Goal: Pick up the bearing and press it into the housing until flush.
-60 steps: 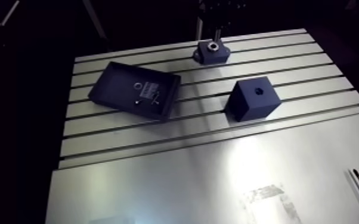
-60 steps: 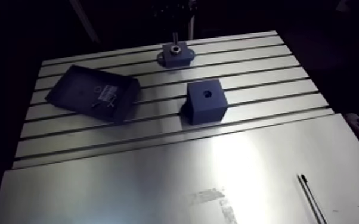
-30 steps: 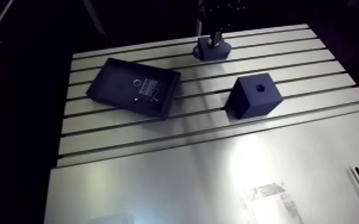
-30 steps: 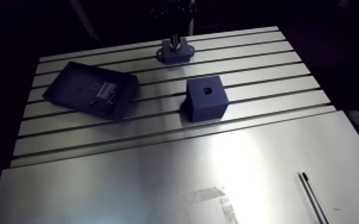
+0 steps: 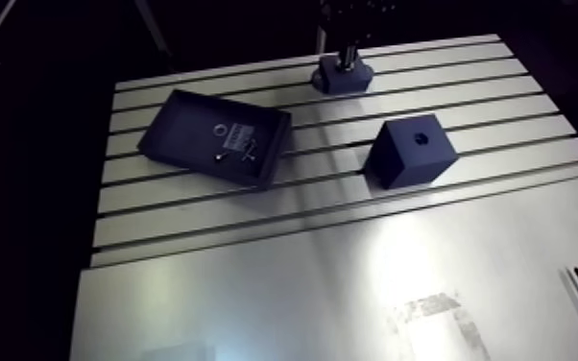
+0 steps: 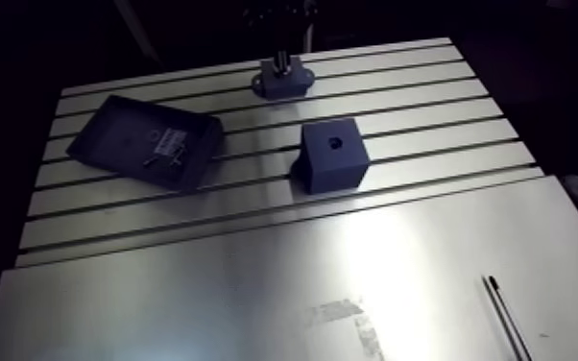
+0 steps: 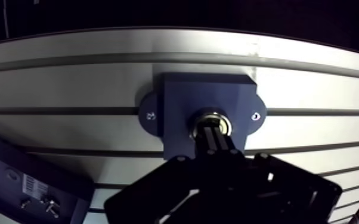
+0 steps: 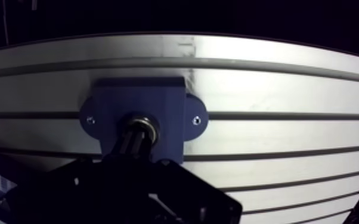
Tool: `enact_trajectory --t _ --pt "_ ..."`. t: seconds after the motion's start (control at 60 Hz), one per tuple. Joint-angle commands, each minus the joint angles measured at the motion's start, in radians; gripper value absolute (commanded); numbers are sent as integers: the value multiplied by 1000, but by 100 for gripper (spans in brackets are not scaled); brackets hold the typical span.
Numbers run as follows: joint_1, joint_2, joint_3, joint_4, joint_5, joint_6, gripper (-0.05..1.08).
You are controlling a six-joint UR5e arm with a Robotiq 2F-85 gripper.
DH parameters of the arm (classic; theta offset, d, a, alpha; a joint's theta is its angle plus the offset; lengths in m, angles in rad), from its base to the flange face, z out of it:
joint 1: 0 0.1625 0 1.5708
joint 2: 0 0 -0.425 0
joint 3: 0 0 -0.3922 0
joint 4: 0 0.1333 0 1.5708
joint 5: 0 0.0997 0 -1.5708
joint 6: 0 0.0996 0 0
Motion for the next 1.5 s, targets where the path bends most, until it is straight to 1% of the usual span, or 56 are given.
enact_trajectory --t 0.017,0.817,1.5 --pt "1 2 -4 0 1 0 108" --pt "-1 13 -2 0 -2 -2 108" --pt "1 13 -2 0 -1 -2 108"
